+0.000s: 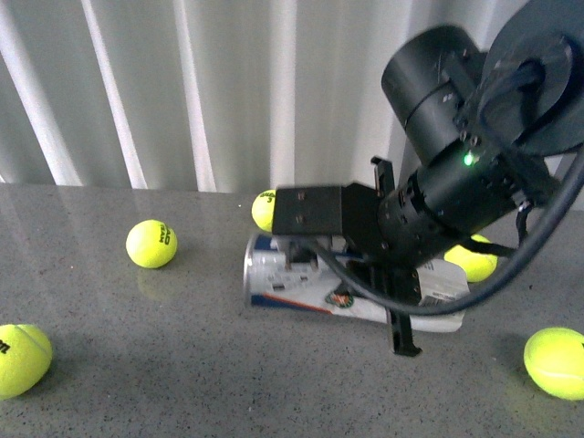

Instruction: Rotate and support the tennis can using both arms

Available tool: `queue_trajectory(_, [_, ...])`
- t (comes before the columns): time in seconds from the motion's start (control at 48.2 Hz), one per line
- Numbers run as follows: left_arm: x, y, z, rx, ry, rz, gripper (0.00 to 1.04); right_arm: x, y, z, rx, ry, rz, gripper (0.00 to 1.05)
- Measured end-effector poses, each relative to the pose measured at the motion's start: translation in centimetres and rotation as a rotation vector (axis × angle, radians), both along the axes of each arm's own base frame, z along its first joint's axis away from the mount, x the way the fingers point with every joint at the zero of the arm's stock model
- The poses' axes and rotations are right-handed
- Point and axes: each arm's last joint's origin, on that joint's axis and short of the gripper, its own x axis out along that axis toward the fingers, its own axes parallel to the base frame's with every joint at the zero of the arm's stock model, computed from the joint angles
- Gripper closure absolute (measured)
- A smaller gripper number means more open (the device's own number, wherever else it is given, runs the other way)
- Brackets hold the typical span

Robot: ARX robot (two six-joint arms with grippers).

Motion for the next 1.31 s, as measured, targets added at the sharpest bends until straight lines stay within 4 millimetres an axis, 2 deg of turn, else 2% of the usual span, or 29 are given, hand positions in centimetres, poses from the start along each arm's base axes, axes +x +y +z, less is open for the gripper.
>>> queue_trajectory(0.125, [0.0,0.0,0.0,0.0,0.0,0.0,0.07,0.0,0.0,-3.3,-0.08,0.017,0.121,0.93])
queue_trajectory(0.415, [0.0,0.0,0.0,0.0,0.0,0.0,0.07,0.3,0.8,-4.1,-0.058,-0.005,0.149,0.96])
queue_trajectory(0.561, [0.0,0.0,0.0,0.0,0.0,0.0,0.07,0.1,1.1,-4.6,-0.04,0.01,0.133,0.68])
queue_trajectory(0.789, [0.0,0.0,0.0,0.0,0.0,0.0,0.07,-0.5,0.9,-5.1,-0.003,0.061,0.124,0.38])
queue_trajectory(0.893, [0.0,0.0,0.0,0.0,0.0,0.0,0.07,-0.8,0.9,-4.9,0.024,0.079,0.114,0.24])
queue_trajectory(0.976, [0.0,0.0,0.0,0.0,0.0,0.0,0.07,-1.1,1.0,-3.9,0.059,0.085,0.1,0.06])
queue_trajectory(1.308, [0.0,0.0,0.0,0.0,0.0,0.0,0.07,-2.3,1.1,-0.6,0.168,0.086,0.072,0.07])
